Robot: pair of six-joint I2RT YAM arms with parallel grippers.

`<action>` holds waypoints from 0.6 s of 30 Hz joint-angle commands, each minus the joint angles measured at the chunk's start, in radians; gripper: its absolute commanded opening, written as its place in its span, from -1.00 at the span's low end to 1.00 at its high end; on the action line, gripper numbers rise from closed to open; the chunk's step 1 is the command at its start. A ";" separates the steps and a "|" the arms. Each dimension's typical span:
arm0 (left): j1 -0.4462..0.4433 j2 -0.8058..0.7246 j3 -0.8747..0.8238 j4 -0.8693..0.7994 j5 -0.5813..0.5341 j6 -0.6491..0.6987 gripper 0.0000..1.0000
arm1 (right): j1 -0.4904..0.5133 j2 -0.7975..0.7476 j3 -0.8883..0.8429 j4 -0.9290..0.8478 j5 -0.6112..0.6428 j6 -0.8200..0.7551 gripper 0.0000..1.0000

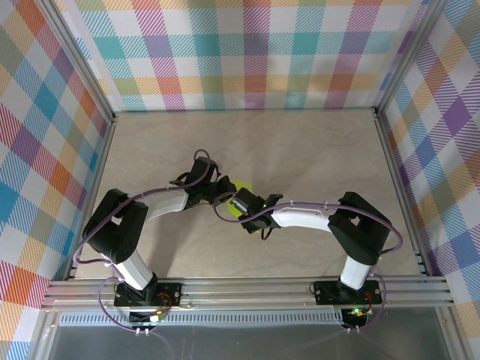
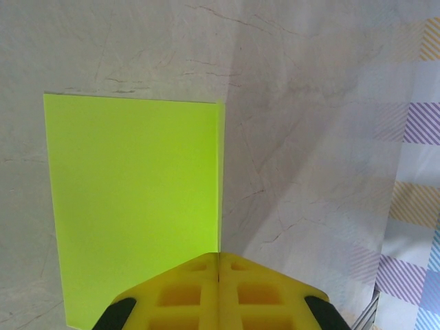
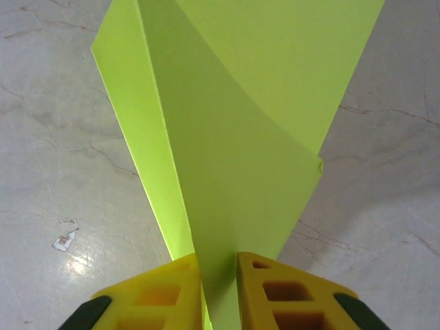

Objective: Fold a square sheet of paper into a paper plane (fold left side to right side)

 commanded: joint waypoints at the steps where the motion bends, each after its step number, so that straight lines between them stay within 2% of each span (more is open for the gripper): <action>1: -0.005 -0.027 0.024 -0.023 0.009 0.018 -0.98 | 0.008 0.012 0.014 -0.002 0.007 0.003 -0.74; 5: -0.002 -0.030 0.024 -0.037 0.004 0.029 -0.68 | 0.007 0.014 0.010 -0.007 0.005 0.003 -0.92; 10: 0.031 -0.060 0.013 -0.060 0.018 0.048 -0.42 | 0.002 0.026 0.008 -0.007 -0.038 -0.001 -0.97; 13: 0.070 -0.099 0.003 -0.098 0.028 0.076 -0.31 | -0.009 0.024 0.008 0.009 -0.107 0.003 -0.97; 18: 0.158 -0.168 -0.015 -0.153 0.092 0.132 -0.10 | -0.074 -0.005 -0.019 0.071 -0.315 0.022 -0.97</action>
